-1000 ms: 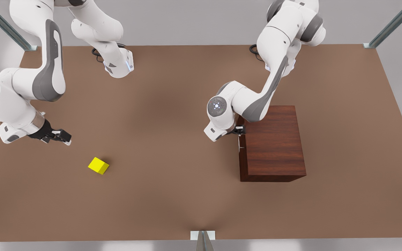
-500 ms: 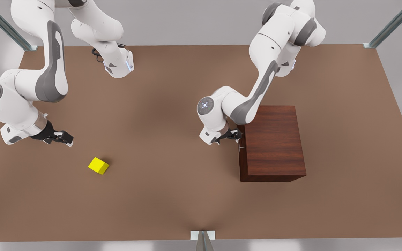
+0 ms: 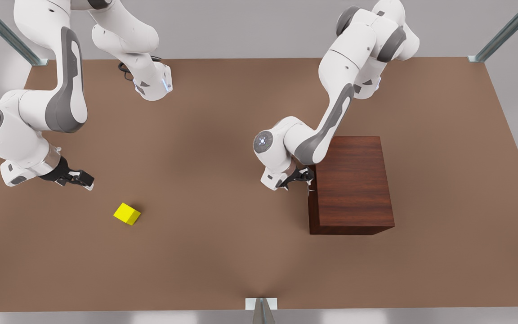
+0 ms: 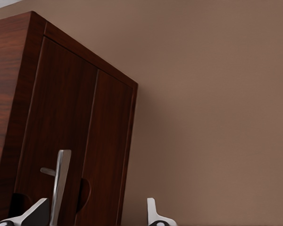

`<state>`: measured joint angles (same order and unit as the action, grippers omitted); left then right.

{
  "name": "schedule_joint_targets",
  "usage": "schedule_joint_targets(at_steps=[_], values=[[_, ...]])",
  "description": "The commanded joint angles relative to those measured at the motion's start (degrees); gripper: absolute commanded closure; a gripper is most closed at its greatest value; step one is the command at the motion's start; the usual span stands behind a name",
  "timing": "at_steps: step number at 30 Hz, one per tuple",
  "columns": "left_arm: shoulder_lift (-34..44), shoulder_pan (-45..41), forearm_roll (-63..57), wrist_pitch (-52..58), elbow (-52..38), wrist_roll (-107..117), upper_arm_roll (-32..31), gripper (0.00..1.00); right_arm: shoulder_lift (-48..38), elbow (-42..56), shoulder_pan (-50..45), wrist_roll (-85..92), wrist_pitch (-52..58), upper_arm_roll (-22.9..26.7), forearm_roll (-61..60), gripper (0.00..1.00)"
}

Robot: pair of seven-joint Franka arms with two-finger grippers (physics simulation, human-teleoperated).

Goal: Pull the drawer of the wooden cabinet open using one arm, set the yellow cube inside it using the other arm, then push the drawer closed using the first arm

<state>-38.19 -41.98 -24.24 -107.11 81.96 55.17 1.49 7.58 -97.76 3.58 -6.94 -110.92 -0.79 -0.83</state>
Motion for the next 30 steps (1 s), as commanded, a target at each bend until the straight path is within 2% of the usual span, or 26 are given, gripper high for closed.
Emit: schedule_joint_targets(at_steps=[1, 30], values=[[0.0, 0.1, -0.4, 0.1, 0.1, 6.3, 0.0, 0.0, 0.0, 0.0, -0.1, -0.8, 0.1, 0.0, 0.0, 0.0], [-1.1, -2.2, -1.7, -0.6, 0.0, 6.3, -0.1, 0.0, 1.1, 3.3, -0.2, -2.0, 0.5, 0.2, 0.2, 0.0]])
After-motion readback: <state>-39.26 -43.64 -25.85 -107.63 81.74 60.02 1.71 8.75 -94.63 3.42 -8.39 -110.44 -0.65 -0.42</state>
